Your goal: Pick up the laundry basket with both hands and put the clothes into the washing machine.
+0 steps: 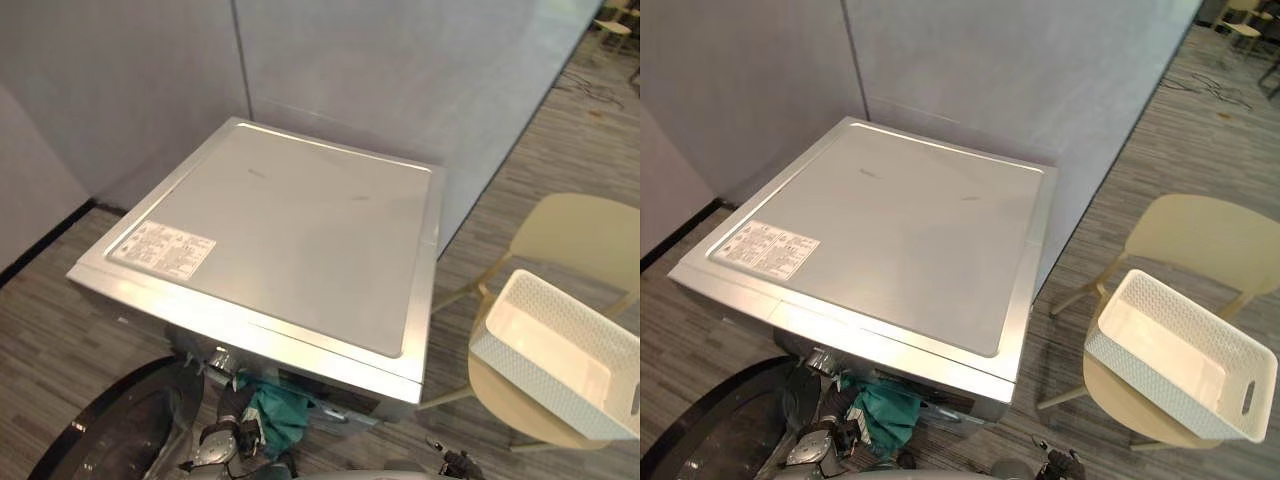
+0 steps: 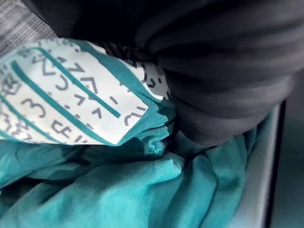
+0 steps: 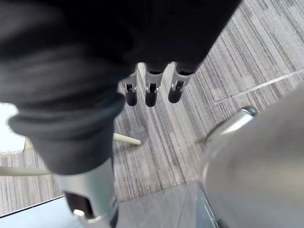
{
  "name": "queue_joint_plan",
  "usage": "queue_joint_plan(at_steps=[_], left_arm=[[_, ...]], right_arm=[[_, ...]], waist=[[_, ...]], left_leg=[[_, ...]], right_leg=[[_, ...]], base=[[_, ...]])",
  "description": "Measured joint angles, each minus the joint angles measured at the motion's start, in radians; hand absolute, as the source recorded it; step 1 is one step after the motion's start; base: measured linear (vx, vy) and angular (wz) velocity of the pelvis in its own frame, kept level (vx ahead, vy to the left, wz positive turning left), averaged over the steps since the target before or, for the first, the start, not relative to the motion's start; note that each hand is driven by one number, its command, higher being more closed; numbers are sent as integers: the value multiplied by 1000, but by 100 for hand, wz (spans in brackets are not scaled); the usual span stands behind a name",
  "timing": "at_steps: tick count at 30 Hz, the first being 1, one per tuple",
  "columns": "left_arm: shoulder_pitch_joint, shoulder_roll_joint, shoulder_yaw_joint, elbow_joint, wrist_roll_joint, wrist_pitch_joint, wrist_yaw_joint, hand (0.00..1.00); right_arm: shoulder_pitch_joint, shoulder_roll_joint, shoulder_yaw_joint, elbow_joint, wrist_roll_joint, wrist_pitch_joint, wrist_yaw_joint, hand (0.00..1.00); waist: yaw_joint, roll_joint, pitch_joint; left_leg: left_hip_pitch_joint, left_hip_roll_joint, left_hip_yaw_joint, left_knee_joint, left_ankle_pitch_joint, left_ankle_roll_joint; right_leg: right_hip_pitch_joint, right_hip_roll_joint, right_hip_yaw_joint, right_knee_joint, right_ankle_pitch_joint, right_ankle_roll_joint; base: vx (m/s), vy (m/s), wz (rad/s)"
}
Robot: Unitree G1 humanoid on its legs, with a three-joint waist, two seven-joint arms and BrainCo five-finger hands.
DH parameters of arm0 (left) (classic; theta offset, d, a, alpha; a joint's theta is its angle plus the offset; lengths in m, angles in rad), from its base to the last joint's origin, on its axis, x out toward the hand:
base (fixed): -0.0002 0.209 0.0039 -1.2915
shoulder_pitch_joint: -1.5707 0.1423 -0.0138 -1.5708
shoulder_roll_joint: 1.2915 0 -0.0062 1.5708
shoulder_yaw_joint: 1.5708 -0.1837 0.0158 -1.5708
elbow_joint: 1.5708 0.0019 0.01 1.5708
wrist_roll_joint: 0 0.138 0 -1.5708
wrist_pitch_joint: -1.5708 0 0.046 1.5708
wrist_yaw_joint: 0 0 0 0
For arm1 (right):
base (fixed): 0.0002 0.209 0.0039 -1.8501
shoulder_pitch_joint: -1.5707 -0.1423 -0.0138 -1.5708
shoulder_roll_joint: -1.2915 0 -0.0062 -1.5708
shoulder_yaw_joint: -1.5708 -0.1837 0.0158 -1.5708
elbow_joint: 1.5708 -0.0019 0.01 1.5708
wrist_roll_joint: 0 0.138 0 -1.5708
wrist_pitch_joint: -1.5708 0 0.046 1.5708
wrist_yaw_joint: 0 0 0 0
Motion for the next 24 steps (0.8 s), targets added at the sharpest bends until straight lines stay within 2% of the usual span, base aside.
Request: queue_joint_plan(at_steps=[1, 4, 6, 8, 10, 12, 13, 14, 16, 17, 18, 19, 20, 21, 23, 24], left_arm=[[-12, -9, 0, 0, 1, 0, -3, 100], [-26, -18, 0, 4, 3, 0, -3, 100], [-28, -22, -8, 14, 4, 1, -3, 100], [-24, -31, -8, 13, 3, 0, -5, 100], [-24, -52, -5, -11, 4, 1, -11, 100], [5, -90, 3, -53, 4, 0, -15, 100], [11, -96, 3, -61, 4, 1, -17, 100], [25, -102, 3, -84, 13, 4, -22, 100], [40, -104, 4, -119, 14, 8, -26, 100], [45, -105, 5, -135, 14, 12, -25, 100], [44, -109, 4, -138, 14, 11, -26, 100], [43, -109, 4, -138, 14, 11, -25, 100], [37, -93, 0, -128, 14, 14, -24, 100], [33, -80, 2, -125, 14, 12, -18, 100], [10, -68, -3, -92, 15, 11, -7, 100], [-1, -68, -4, -73, 15, 11, -6, 100]], right_arm=[[2, 1, -2, -2, 0, -1, 4, 0], [-2, 1, -4, -2, 0, -2, 14, 0], [-2, 0, -9, -2, -1, -5, 15, 0], [-2, 2, -12, -4, -3, -7, 14, 0], [-2, 1, -11, -16, -3, -8, 15, 0], [1, -3, -8, -35, -6, -6, 16, 0], [4, -3, -6, -44, -10, -4, 16, 0], [12, -4, 3, -61, -23, -4, 16, 0], [15, 2, 14, -82, -35, -2, 15, 0], [21, -5, 28, -104, -40, -3, 15, 0], [26, -16, 28, -116, -41, -4, 16, 0], [26, -27, 27, -112, -42, -4, 16, 0], [24, -14, 30, -83, -48, 1, 18, 0], [27, -3, 27, -70, -56, 3, 17, 0], [38, -1, 14, -31, -64, 5, 15, 0], [40, -4, -2, -15, -63, 5, 14, 0]], waist=[[-6, 0, 11], [0, -7, 29], [0, -12, 38], [0, -18, 56], [4, -16, 94], [30, 10, 114], [32, 13, 116], [32, 6, 122], [41, 4, 124], [45, 6, 123], [45, 23, 113], [45, 38, 103], [40, 10, 85], [30, -20, 66], [24, -33, 58], [23, -29, 59]], left_leg=[[18, -14, -1, -58, 40, 0], [72, -13, -2, -182, 122, -12], [110, -8, -2, -231, 148, -22], [116, 4, -1, -207, 149, -27], [70, 21, -1, -56, 78, -33], [-2, 60, -13, 133, 0, -52], [-6, 62, -18, 145, -9, -49], [-8, 64, -21, 155, -37, -40], [-46, 84, -19, 307, -74, 9], [-43, 103, -32, 376, -101, -11], [-13, 106, -70, 320, -140, -64], [9, 97, -74, 260, -183, -67], [27, 50, -54, 177, -144, -75], [49, 13, -55, 101, -101, -64], [68, -31, -75, 17, -52, -47], [70, -47, -86, 2, -42, -36]], right_leg=[[15, -10, 4, -41, 4, -6], [43, -6, 9, -106, 32, -38], [70, 7, 5, -134, 51, -44], [92, 10, -7, -136, 54, -49], [104, 15, -10, -119, 53, -49], [99, 39, 6, -81, 47, -50], [98, 40, 6, -71, 40, -49], [82, 37, 5, -48, 32, -50], [67, 26, 21, -23, 23, -55], [61, 20, 38, -7, 15, -39], [48, 20, 51, 13, 7, -20], [38, 21, 63, 24, 1, -9], [19, -11, 80, 23, 0, -5], [13, -43, 77, 2, 10, 10], [18, -76, 65, -36, 25, 25], [29, -88, 57, -58, 33, 32]], base=[[2, 47, 18], [-75, -24, 3], [-80, -41, -2], [-103, -45, 9], [-145, -31, 0], [-173, 19, -24], [-185, 52, -6], [-128, 62, 0], [-127, 113, -26], [-95, 191, -43], [-57, 199, -34], [-44, 242, -21], [3, 203, 1], [34, 186, 28], [47, 118, 45], [41, 115, 35]])
